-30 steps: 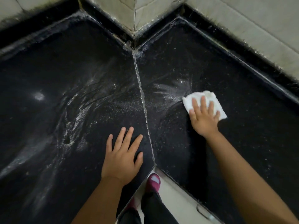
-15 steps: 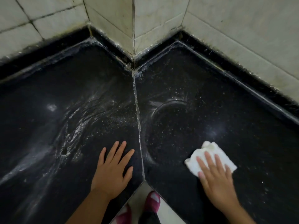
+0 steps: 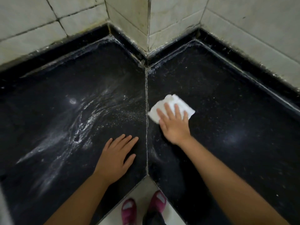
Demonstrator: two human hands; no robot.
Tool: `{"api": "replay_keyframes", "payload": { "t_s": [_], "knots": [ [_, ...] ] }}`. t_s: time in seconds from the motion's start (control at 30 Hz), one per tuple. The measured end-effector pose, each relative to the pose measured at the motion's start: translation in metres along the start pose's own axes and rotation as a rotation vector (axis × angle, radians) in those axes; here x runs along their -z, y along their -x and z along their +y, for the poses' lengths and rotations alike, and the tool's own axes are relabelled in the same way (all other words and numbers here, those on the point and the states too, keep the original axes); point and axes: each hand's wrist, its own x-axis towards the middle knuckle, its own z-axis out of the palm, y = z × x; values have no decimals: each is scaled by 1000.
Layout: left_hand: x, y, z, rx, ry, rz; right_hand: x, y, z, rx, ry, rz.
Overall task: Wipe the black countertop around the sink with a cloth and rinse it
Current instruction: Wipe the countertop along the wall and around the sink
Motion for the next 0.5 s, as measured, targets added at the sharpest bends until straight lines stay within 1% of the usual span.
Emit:
{"api": "replay_keyframes", "payload": {
  "t_s": [0.07, 0.1, 0.17, 0.2, 0.23, 0.27, 0.3, 0.33, 0.37, 0.43, 0.5],
  "knots": [
    [6, -9, 1, 4, 11, 54, -18, 47, 4, 173, 95, 57],
    [7, -17, 3, 22, 14, 51, -28, 70, 14, 238, 92, 63],
    [8, -32, 9, 87, 16, 19, -44, 112, 44, 305, 114, 6],
    [8, -40, 13, 130, 41, 6, -48, 127, 64, 305, 119, 6],
    [8, -48, 18, 179, 75, -10, -47, 136, 85, 257, 111, 25],
    [7, -56, 23, 232, 98, -14, -42, 139, 106, 169, 92, 18],
    [4, -63, 27, 287, 105, -30, -34, 138, 124, 47, 59, 19],
    [1, -68, 29, 332, 86, -47, -26, 130, 141, -81, 12, 54],
    [-3, -72, 31, 361, 45, -67, -17, 117, 156, -205, -21, 86],
    [-9, -75, 33, 414, 15, -101, 5, 86, 173, -419, -91, 51],
    [-10, -76, 33, 423, 8, -99, 26, 44, 177, -560, -124, 39]
  ]
}}
